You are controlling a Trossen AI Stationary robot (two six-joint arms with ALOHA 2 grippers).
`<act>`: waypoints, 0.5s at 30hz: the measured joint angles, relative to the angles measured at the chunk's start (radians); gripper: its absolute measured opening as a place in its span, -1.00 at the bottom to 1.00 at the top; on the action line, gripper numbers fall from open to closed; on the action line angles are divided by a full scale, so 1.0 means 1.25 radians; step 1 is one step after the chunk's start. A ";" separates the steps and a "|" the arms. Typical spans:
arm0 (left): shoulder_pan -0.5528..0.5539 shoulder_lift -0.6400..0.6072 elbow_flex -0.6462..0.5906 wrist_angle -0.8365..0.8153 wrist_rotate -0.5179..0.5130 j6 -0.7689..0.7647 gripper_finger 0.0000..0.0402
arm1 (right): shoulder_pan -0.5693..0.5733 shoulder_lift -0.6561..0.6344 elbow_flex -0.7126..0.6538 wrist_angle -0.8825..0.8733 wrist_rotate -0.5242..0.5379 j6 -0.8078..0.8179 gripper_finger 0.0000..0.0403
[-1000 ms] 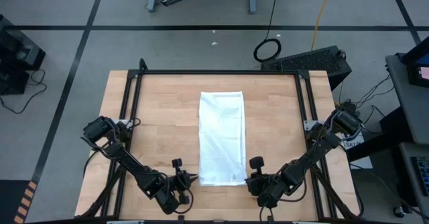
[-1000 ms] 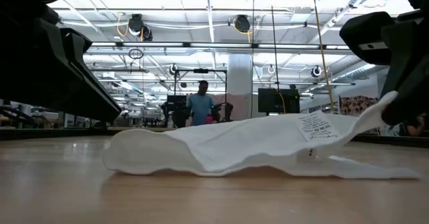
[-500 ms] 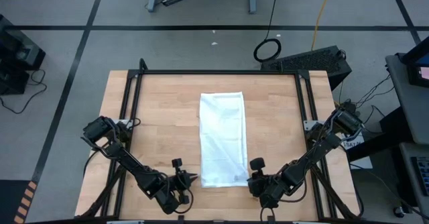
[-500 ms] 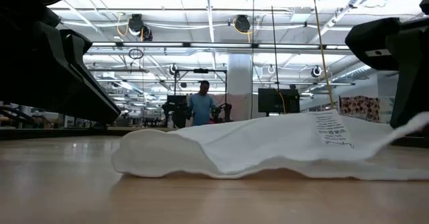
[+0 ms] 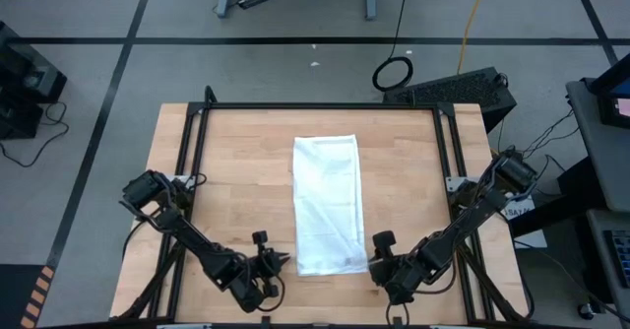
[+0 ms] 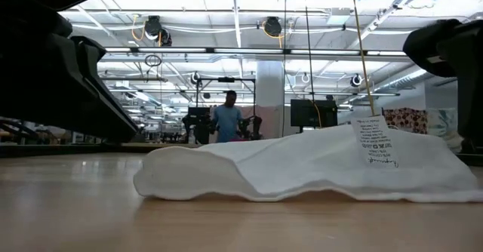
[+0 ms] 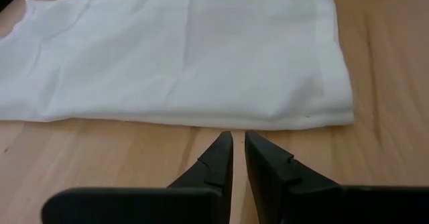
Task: Roll towel
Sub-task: Roll the white towel
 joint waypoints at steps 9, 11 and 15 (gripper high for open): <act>0.023 0.000 0.000 0.015 0.002 0.073 -0.76 | 0.000 -0.002 0.000 0.024 0.105 0.095 -0.17; 0.032 -0.007 0.000 0.032 0.002 0.127 -0.76 | 0.000 -0.001 0.000 0.033 0.121 0.106 -0.30; 0.072 -0.015 0.001 0.095 0.022 0.230 -0.76 | -0.002 0.029 0.000 0.079 0.127 0.120 -0.64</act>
